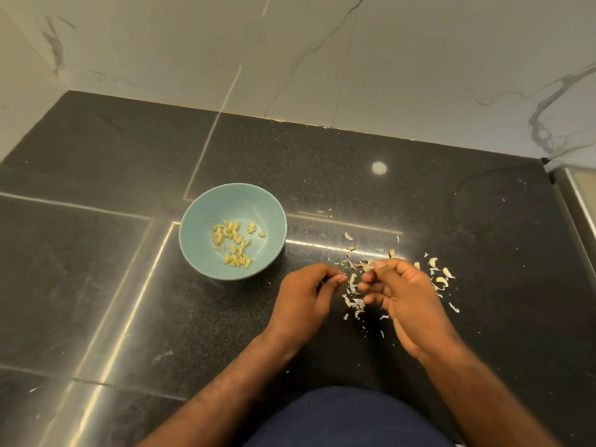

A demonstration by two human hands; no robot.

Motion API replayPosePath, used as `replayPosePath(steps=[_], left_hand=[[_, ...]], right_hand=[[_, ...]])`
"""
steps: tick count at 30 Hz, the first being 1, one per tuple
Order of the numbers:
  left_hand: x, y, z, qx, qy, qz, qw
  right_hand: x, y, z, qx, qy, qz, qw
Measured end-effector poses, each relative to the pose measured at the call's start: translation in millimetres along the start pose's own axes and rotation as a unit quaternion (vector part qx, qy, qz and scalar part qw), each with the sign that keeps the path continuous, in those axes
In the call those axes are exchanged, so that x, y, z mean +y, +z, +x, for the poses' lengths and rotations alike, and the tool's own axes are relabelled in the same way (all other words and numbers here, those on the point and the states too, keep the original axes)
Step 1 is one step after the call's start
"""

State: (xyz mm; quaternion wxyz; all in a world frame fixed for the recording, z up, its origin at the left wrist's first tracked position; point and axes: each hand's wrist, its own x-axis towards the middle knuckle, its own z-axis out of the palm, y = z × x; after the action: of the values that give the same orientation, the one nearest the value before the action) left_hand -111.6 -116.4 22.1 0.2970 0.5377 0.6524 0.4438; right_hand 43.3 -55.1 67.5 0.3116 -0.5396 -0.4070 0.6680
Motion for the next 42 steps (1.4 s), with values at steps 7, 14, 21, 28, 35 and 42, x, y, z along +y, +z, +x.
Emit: replayPosePath(steps=[7,14,21,28,35,42], left_hand=[[-20,8,-4,0.032,-0.087,-0.006,0.996],[-25,10,-4,0.026,-0.115,0.009,0.993],[-18,10,-1,0.061,-0.09,-0.007,0.994],[-27,12,-4,0.053,-0.064,-0.022,0.996],[-22,12,-3,0.078,-0.109,-0.047,0.99],[-20,5,-5,0.176,-0.153,-0.152,0.961]], right_hand=[[-21,54,7,-0.075,0.017,0.094,0.993],[-30,120,15,-0.174,-0.038,-0.099,0.979],[-28,107,19,-0.152,-0.091,-0.133,0.975],[-16,64,20,-0.075,-0.153,-0.236,0.957],[-38,97,22,-0.168,-0.316,-0.497,0.791],[-58,171,50,-0.283,-0.276,-0.769,0.503]])
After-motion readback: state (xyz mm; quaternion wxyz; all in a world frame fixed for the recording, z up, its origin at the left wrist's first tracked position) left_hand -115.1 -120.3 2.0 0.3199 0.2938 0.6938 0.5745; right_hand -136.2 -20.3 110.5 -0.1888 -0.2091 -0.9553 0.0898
